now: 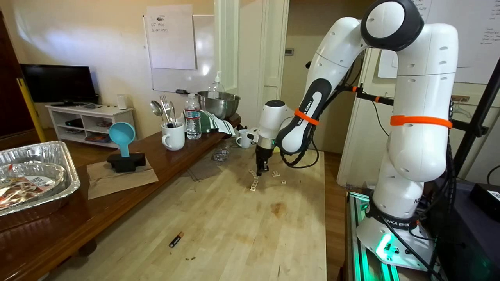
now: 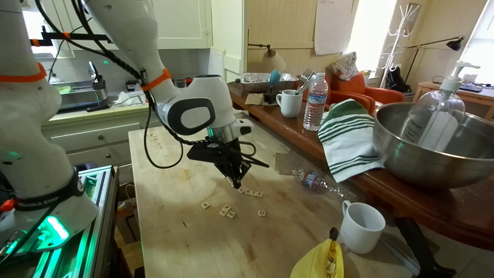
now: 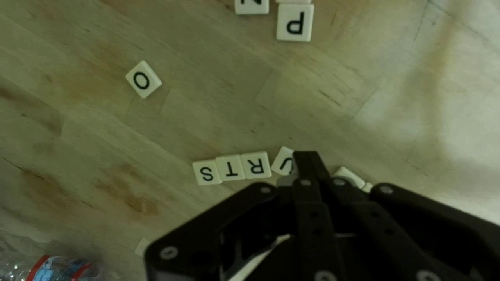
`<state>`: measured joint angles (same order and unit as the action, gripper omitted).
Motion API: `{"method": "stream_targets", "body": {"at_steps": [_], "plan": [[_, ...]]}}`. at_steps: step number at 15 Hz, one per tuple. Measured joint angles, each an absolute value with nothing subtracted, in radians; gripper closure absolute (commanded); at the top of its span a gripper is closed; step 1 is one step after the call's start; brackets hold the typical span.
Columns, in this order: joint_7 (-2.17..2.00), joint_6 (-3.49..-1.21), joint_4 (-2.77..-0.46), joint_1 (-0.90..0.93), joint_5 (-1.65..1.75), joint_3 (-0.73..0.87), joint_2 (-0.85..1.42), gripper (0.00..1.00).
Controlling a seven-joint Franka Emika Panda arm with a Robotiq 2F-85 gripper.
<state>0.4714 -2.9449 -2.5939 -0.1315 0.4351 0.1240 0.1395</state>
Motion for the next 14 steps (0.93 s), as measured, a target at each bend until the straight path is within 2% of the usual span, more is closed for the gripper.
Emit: {"method": "stream_targets", "body": {"at_steps": [14], "plan": [[0.449,-2.953,-2.499,-0.134,0.395,0.126,0.236,1.00]]}}
